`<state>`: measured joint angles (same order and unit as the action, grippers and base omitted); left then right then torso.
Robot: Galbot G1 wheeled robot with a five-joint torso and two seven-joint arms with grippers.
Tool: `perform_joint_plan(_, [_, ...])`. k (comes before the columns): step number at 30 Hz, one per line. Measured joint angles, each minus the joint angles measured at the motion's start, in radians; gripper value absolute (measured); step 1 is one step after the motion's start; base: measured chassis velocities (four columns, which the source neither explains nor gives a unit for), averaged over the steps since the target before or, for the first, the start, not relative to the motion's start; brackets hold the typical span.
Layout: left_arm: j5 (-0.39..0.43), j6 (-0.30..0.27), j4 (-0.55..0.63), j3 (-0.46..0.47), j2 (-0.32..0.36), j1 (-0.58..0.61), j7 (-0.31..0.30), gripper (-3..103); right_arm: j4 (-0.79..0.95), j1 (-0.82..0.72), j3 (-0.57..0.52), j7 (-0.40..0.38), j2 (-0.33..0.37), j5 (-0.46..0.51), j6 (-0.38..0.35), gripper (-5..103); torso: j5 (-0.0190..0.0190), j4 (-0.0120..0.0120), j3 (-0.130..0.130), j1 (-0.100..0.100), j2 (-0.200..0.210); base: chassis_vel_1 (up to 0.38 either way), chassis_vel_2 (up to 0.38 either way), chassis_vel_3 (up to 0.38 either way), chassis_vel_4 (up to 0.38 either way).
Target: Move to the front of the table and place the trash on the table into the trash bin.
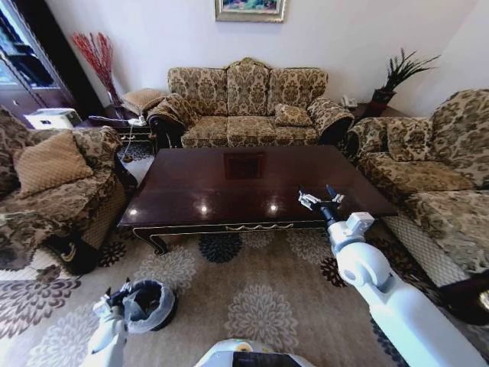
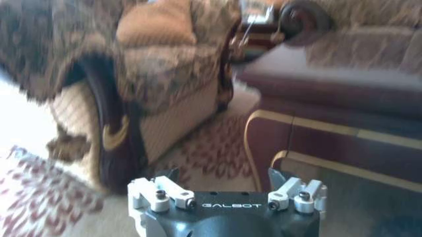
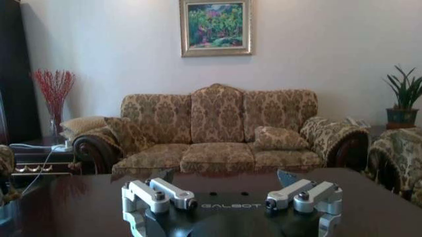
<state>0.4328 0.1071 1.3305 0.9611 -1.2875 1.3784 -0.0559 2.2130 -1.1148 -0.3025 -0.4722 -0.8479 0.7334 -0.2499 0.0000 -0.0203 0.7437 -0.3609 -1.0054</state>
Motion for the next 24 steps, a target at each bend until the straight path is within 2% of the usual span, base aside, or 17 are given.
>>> perform_joint_plan(3, [0.003, 0.003, 0.111, 0.021, -0.009, 0.026, -0.002, 100, 0.021, -0.025, -0.002, 0.000, -0.004, -0.008, -0.003, 100, -0.0001, 0.0000, 0.000, 0.000, 0.000, 0.000, 0.000, 0.000, 0.000])
perform_joint_plan(7, [0.019, 0.003, 0.222, 0.033, -0.016, 0.062, -0.002, 100, 0.052, -0.067, -0.004, -0.003, -0.015, -0.027, -0.010, 100, 0.0001, -0.0001, 0.000, 0.000, 0.000, 0.000, 0.000, 0.000, 0.000])
perform_joint_plan(9, [0.024, 0.014, 0.344, 0.034, -0.031, 0.129, 0.002, 100, 0.087, -0.142, -0.003, -0.008, -0.046, -0.072, -0.024, 100, 0.0000, 0.0001, 0.000, 0.000, 0.000, 0.000, 0.000, 0.000, 0.000])
perform_joint_plan(10, [0.024, 0.014, 0.344, 0.034, -0.031, 0.129, 0.002, 100, 0.087, -0.142, -0.003, -0.008, -0.046, -0.072, -0.024, 100, 0.0000, 0.0001, 0.000, 0.000, 0.000, 0.000, 0.000, 0.000, 0.000])
perform_joint_plan(12, [0.011, 0.035, 0.475, 0.024, -0.065, 0.218, 0.016, 100, 0.122, -0.240, -0.004, 0.012, -0.103, -0.153, -0.027, 100, 0.0004, 0.0001, 0.000, 0.000, 0.000, 0.000, 0.000, 0.000, 0.000])
perform_joint_plan(14, [0.001, 0.044, 0.517, 0.017, -0.080, 0.249, 0.020, 100, 0.131, -0.272, -0.007, 0.025, -0.124, -0.183, -0.022, 100, 0.0003, 0.0000, 0.000, 0.000, 0.000, 0.000, 0.000, 0.000, 0.000])
perform_joint_plan(15, [-0.027, 0.066, 0.596, -0.004, -0.113, 0.305, 0.030, 100, 0.149, -0.343, -0.013, 0.064, -0.177, -0.265, 0.004, 100, 0.0002, -0.0001, 0.000, 0.000, 0.000, 0.000, 0.000, 0.000, 0.000])
perform_joint_plan(17, [-0.036, 0.071, 0.620, -0.012, -0.124, 0.318, 0.031, 100, 0.152, -0.368, -0.014, 0.080, -0.195, -0.300, 0.017, 100, 0.0003, -0.0001, 0.000, 0.000, 0.000, 0.000, 0.000, 0.000, 0.000])
perform_joint_plan(18, [-0.043, 0.072, 0.647, -0.024, -0.136, 0.332, 0.037, 100, 0.153, -0.397, -0.016, 0.102, -0.218, -0.351, 0.040, 100, 0.0000, -0.0001, 0.000, 0.000, 0.000, 0.000, 0.000, 0.000, 0.000])
perform_joint_plan(20, [-0.048, 0.048, 0.713, -0.059, -0.165, 0.351, 0.058, 100, 0.135, -0.462, -0.033, 0.168, -0.274, -0.503, 0.132, 100, 0.0001, 0.0000, 0.000, 0.000, 0.000, 0.000, 0.000, 0.000, 0.000])
perform_joint_plan(21, [-0.048, 0.048, 0.713, -0.059, -0.165, 0.351, 0.058, 100, 0.135, -0.462, -0.033, 0.168, -0.274, -0.503, 0.132, 100, 0.0001, 0.0000, 0.000, 0.000, 0.000, 0.000, 0.000, 0.000, 0.000])
perform_joint_plan(24, [-0.050, 0.010, 0.758, -0.083, -0.175, 0.348, 0.093, 100, 0.101, -0.509, -0.104, 0.222, -0.318, -0.644, 0.235, 100, 0.0001, 0.0000, 0.000, 0.000, 0.000, 0.000, 0.000, 0.000, 0.000])
